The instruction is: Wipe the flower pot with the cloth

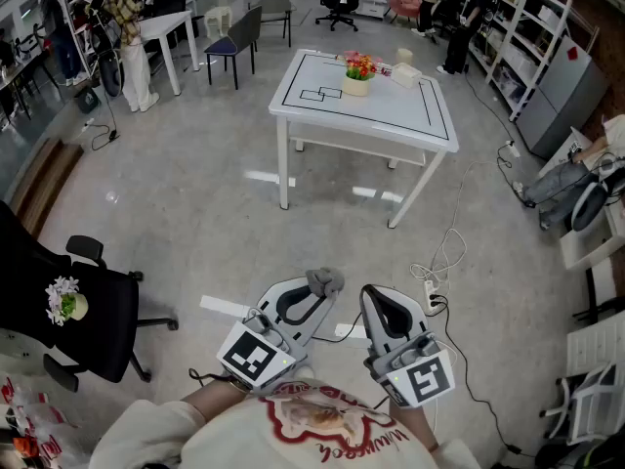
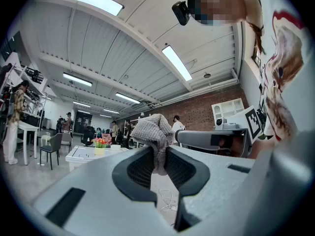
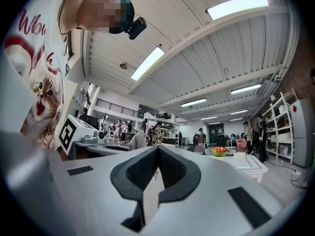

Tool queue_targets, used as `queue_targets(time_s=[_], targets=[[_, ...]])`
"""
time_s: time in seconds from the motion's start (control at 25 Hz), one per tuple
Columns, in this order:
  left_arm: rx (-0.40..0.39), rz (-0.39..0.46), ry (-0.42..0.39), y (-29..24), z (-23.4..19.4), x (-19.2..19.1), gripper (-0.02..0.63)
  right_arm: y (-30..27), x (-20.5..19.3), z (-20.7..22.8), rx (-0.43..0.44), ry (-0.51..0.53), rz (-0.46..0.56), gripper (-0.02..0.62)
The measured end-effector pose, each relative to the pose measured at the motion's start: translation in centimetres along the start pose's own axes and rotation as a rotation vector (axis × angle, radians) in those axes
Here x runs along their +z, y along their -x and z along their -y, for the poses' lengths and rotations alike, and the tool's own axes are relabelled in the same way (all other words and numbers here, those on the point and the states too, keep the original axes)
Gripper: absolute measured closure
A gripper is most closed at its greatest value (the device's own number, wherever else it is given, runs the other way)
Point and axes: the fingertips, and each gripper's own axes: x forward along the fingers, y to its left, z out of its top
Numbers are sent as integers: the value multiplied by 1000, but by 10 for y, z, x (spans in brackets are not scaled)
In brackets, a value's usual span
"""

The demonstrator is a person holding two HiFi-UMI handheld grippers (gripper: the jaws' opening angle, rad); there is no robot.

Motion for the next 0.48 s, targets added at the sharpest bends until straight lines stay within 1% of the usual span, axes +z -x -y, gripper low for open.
queue_targets(time_s=[0.2,0.48], targets=[[-9,6,-6,0,3,6,563,-1,1,-7,25,-3,-7,598],[2,8,-6,1,4,6,563,1,2,-7,19,2,-1,598]])
